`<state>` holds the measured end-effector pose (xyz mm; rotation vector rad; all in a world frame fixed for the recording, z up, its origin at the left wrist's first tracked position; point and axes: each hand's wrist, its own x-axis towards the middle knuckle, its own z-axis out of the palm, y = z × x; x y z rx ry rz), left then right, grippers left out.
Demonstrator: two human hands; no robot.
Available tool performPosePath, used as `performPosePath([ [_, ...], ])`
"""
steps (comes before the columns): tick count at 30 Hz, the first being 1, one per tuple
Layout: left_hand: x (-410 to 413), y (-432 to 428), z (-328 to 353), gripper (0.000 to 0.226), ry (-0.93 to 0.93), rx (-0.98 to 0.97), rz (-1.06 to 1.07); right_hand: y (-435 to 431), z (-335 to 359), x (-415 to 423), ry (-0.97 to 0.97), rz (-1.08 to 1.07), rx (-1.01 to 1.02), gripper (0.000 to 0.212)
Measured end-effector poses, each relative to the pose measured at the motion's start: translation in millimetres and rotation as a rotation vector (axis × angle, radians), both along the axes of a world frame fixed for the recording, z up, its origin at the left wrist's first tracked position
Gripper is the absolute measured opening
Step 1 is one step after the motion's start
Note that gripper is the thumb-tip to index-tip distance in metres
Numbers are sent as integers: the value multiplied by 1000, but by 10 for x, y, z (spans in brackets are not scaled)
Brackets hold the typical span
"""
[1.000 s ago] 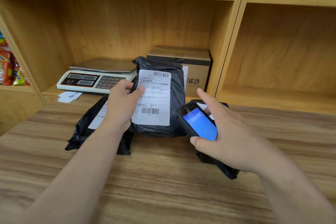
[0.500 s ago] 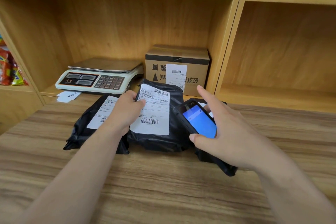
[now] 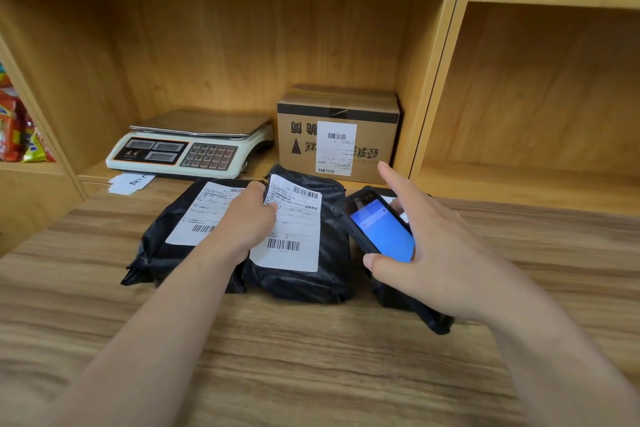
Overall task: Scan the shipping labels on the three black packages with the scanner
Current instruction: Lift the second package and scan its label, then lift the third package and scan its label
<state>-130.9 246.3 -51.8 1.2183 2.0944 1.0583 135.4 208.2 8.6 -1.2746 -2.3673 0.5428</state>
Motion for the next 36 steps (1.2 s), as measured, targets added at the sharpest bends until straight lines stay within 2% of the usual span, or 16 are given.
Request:
performPosePath([
  [5, 2, 10, -15, 17, 62, -34, -18, -9, 15, 9, -1, 9, -8, 105],
  [10, 53, -30, -19, 37, 137, -41, -61, -11, 22, 3, 1, 11, -11, 105],
  [15, 86, -21, -29, 38, 217, -44, -81, -6, 17, 9, -1, 21, -15, 105],
  [20, 84, -30, -50, 69, 281, -70, -123, -9, 23, 10, 23, 25, -16, 105],
  [23, 84, -25, -48, 78, 339, -57, -133, -13, 29, 14, 41, 26, -5, 105],
  [28, 25, -25, -5, 64, 433, 80, -93, 10, 43, 46, 34, 13, 0, 104],
  [32, 50, -50, 29, 45, 478, 106, -86, 30, 70, 84, 41, -5, 5, 105],
  [36, 122, -105, 139, 37, 486, 126, -97, 38, 112, 148, 49, -29, 17, 105],
])
